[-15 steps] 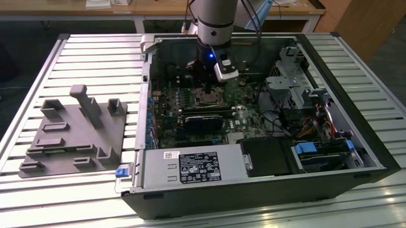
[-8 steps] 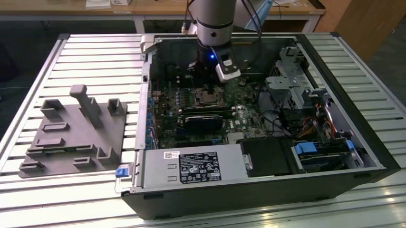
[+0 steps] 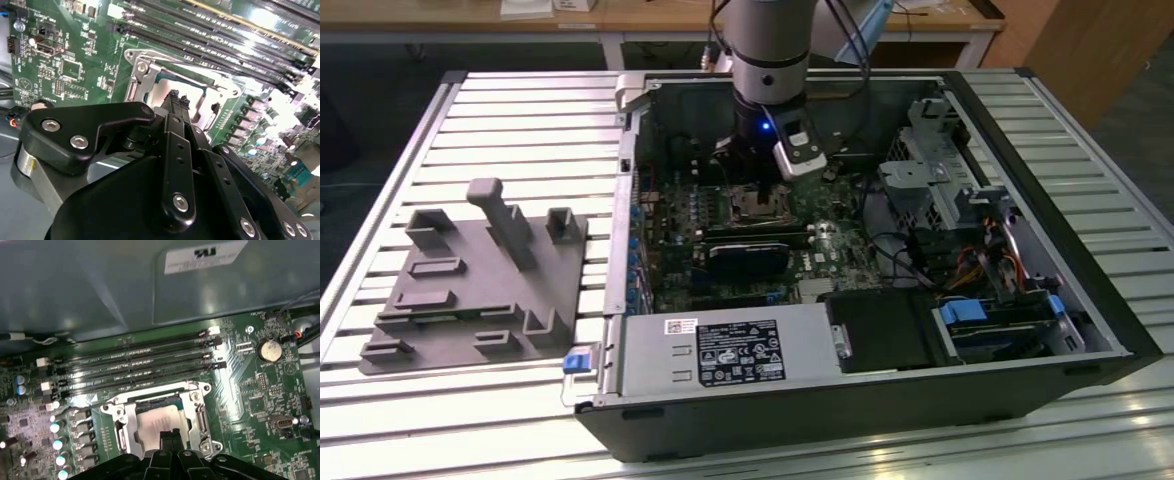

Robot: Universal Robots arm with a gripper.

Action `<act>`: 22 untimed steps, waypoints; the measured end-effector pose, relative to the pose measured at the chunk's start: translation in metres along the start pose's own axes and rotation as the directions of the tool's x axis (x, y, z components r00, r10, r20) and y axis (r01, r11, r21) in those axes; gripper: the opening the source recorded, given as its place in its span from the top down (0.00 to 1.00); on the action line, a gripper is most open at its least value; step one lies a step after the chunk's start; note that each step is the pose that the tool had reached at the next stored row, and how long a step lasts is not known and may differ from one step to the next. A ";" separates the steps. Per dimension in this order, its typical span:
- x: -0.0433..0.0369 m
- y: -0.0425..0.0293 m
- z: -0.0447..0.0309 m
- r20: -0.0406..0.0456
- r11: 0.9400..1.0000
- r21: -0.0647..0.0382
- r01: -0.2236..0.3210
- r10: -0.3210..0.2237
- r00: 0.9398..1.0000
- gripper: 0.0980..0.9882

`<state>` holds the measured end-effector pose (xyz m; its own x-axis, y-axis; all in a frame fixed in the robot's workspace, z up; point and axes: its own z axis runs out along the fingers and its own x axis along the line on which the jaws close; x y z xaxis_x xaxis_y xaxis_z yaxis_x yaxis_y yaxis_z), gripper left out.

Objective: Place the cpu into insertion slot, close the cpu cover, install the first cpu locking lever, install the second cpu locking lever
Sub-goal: 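Close the cpu cover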

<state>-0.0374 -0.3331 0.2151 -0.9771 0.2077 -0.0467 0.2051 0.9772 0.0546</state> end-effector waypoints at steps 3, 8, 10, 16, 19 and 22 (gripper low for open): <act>0.0053 -0.0027 -0.0002 0.000 1.000 0.000 0.000 0.000 1.000 0.99; 0.0144 -0.0048 0.0000 0.000 1.000 -0.001 0.000 0.000 1.000 0.99; 0.0162 -0.0052 0.0002 0.000 1.000 -0.001 0.001 -0.001 1.000 0.99; 0.0219 -0.0065 0.0010 -0.002 1.000 -0.010 0.002 -0.002 1.000 0.99; 0.0236 -0.0069 0.0015 -0.004 1.000 -0.018 0.002 -0.002 1.000 0.99; 0.0249 -0.0072 0.0022 -0.006 1.000 -0.029 0.003 -0.003 1.000 0.99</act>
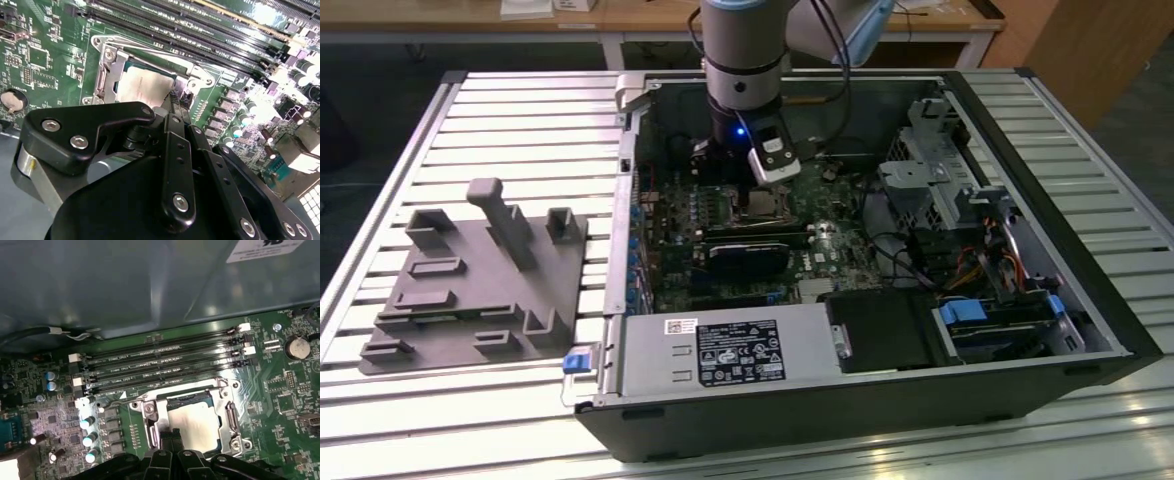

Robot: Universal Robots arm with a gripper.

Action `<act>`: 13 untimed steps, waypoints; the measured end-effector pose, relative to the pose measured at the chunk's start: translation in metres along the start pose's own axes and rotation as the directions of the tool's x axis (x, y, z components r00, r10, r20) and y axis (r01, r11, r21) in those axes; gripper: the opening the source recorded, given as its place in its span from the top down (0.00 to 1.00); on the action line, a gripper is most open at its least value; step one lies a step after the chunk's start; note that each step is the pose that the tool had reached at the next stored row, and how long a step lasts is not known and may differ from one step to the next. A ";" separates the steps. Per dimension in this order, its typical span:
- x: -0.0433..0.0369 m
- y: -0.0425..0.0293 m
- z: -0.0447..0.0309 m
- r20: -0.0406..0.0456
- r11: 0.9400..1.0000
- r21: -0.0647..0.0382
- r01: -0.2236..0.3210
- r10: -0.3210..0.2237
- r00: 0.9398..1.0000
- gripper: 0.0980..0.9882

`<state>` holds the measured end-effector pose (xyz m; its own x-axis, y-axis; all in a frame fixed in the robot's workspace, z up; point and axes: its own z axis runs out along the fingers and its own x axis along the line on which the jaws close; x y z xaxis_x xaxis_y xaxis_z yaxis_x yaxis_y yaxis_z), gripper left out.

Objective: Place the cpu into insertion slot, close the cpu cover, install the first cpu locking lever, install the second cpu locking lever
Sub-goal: 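Close the cpu cover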

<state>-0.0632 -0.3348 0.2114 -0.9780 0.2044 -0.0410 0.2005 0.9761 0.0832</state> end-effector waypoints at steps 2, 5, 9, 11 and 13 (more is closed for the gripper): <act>0.0011 -0.0003 0.0008 0.000 1.000 -0.001 0.001 -0.001 1.000 0.99; 0.0031 -0.0009 0.0021 -0.001 1.000 -0.002 0.003 -0.003 1.000 0.99; 0.0042 -0.0012 0.0046 -0.001 1.000 -0.004 0.007 -0.007 1.000 0.99; 0.0045 -0.0014 0.0062 -0.001 1.000 -0.004 0.009 -0.009 1.000 0.99; 0.0048 -0.0016 0.0075 -0.002 1.000 -0.004 0.011 -0.011 1.000 0.99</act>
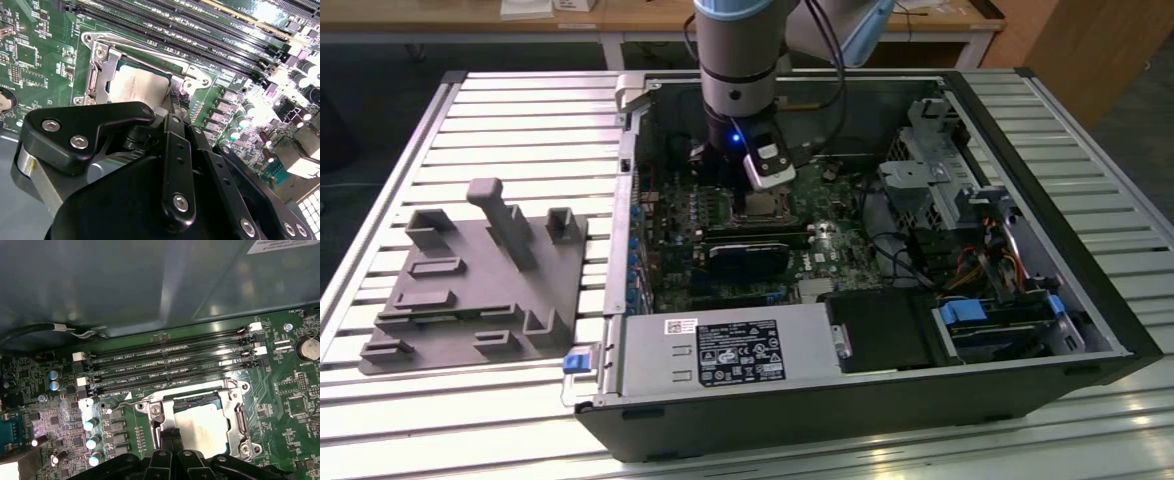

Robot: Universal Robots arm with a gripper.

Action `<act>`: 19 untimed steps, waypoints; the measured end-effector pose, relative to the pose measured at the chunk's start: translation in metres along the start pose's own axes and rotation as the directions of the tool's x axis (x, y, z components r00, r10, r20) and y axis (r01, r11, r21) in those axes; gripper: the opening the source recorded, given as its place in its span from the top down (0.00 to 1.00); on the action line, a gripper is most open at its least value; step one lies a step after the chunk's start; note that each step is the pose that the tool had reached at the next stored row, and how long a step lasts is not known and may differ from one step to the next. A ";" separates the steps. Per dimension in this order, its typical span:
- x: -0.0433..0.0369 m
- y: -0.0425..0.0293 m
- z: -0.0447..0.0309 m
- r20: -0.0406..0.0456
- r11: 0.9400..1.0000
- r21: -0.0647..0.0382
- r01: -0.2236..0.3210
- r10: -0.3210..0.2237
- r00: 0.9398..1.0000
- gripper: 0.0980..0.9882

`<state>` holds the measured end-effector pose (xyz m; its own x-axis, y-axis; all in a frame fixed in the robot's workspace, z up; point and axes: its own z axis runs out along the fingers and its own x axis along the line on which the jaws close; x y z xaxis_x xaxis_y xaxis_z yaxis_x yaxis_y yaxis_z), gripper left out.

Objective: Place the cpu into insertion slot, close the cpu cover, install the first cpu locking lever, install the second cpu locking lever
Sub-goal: 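Close the cpu cover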

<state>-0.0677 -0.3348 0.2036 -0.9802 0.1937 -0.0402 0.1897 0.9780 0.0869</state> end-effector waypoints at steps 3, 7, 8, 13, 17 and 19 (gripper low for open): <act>0.0003 -0.0002 0.0017 0.000 1.000 0.000 0.003 -0.003 1.000 0.99; 0.0005 -0.0004 0.0029 -0.001 1.000 0.000 0.005 -0.005 1.000 0.99; 0.0005 -0.0004 0.0030 -0.001 1.000 0.000 0.005 -0.005 1.000 0.99; 0.0004 -0.0001 0.0020 0.000 1.000 -0.001 0.005 -0.005 1.000 0.99; 0.0003 0.0000 -0.0011 -0.001 1.000 -0.002 0.005 -0.005 1.000 0.99; -0.0005 0.0002 -0.0010 -0.001 1.000 -0.003 0.005 -0.005 1.000 0.99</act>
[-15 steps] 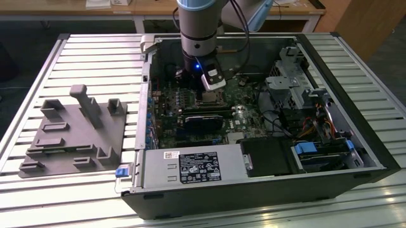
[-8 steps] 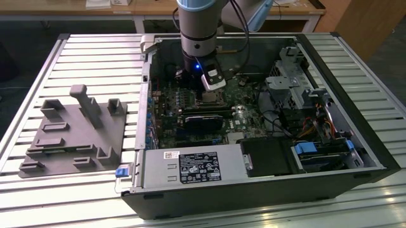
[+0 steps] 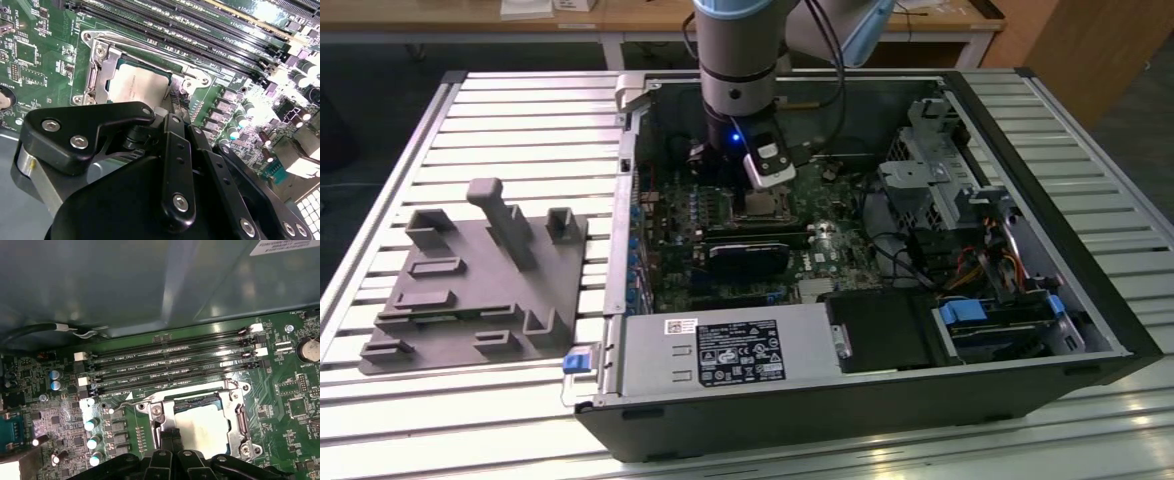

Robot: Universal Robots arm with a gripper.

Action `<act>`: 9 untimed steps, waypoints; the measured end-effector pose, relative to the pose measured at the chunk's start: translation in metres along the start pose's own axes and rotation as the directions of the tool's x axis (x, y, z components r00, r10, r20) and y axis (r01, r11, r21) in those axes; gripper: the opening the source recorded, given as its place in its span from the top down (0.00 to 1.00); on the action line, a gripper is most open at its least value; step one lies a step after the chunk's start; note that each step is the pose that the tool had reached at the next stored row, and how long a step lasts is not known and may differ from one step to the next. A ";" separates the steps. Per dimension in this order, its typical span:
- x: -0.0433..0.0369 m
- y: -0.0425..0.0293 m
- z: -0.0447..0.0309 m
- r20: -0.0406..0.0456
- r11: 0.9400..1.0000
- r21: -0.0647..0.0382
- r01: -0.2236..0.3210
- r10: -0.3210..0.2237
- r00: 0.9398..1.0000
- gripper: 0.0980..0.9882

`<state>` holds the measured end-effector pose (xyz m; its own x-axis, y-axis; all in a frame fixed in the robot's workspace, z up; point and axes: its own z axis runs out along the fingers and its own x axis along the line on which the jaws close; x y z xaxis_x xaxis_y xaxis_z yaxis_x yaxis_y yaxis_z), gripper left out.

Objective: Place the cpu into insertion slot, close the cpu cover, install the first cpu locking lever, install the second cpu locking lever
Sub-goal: 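Close the cpu cover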

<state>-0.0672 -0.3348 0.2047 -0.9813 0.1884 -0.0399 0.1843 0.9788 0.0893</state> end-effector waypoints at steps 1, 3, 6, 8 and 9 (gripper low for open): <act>-0.0011 0.0002 0.0000 0.000 1.000 0.000 0.000 0.000 1.000 0.99; -0.0037 0.0007 0.0001 0.000 1.000 0.000 0.000 0.000 1.000 0.99; -0.0050 0.0010 0.0007 0.000 1.000 0.000 0.001 -0.001 1.000 0.99; -0.0056 0.0011 0.0016 -0.001 1.000 0.000 0.006 -0.006 1.000 0.99; -0.0058 0.0010 0.0018 -0.001 1.000 -0.001 0.011 -0.011 1.000 0.99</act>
<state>-0.0613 -0.3347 0.2032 -0.9833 0.1779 -0.0395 0.1738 0.9807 0.0899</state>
